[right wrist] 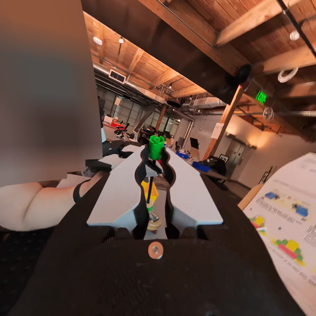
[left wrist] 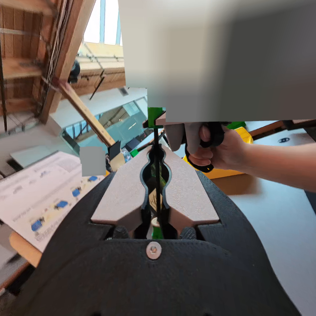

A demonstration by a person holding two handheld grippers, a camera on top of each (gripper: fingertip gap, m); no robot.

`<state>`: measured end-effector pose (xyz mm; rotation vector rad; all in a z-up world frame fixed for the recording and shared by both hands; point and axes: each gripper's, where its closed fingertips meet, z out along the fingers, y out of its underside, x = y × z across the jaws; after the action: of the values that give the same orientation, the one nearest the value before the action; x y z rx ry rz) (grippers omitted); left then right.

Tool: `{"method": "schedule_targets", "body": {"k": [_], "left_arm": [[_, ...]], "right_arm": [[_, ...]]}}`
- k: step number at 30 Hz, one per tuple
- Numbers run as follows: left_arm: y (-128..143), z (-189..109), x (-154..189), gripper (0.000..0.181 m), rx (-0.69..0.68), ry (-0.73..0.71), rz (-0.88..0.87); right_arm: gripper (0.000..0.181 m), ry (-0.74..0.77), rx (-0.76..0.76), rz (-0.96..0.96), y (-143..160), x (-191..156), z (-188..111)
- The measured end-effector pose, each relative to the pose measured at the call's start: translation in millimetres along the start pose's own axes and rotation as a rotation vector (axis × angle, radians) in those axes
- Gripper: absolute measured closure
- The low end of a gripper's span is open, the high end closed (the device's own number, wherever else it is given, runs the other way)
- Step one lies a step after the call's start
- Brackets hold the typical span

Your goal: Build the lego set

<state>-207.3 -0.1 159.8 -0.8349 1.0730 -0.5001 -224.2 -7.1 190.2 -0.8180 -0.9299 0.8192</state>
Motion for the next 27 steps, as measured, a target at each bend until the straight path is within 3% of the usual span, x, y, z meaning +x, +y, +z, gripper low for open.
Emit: {"method": "schedule_targets", "body": {"k": [4, 10, 16, 19, 21, 22, 24, 27], "left_arm": [[21.5, 6.2, -10.1, 0.176, -0.088, -0.033, -0.123], [46.6, 9.9, -10.2, 0.164, -0.211, 0.028, -0.337], [66.0, 12.3, -6.0, 0.18, -0.267, 0.084, -0.433], [72.1, 13.2, -11.1, 0.178, -0.262, 0.06, -0.446], [76.6, 13.9, -12.3, 0.163, -0.273, 0.058, -0.461], [77.9, 14.3, -9.6, 0.163, -0.279, 0.078, -0.478], [77.8, 14.8, -3.9, 0.178, -0.276, 0.122, -0.506], [79.3, 13.8, -2.4, 0.18, -0.283, 0.155, -0.558]], "right_arm": [[0.167, 0.047, 0.027, 0.258, 16.0, 28.2, -1.6], [0.167, 0.027, 0.094, 0.573, 25.3, 58.3, -15.3], [0.168, 0.006, 0.082, 0.672, 36.9, 63.1, -14.8], [0.168, 0.013, 0.082, 0.714, 41.9, 67.1, -15.7], [0.168, 0.011, 0.085, 0.728, 43.3, 68.3, -16.7], [0.168, 0.008, 0.08, 0.733, 44.5, 68.0, -16.2], [0.168, 0.01, 0.077, 0.734, 46.1, 68.0, -15.5], [0.167, -0.014, 0.067, 0.75, 47.2, 66.4, -14.9]]}}
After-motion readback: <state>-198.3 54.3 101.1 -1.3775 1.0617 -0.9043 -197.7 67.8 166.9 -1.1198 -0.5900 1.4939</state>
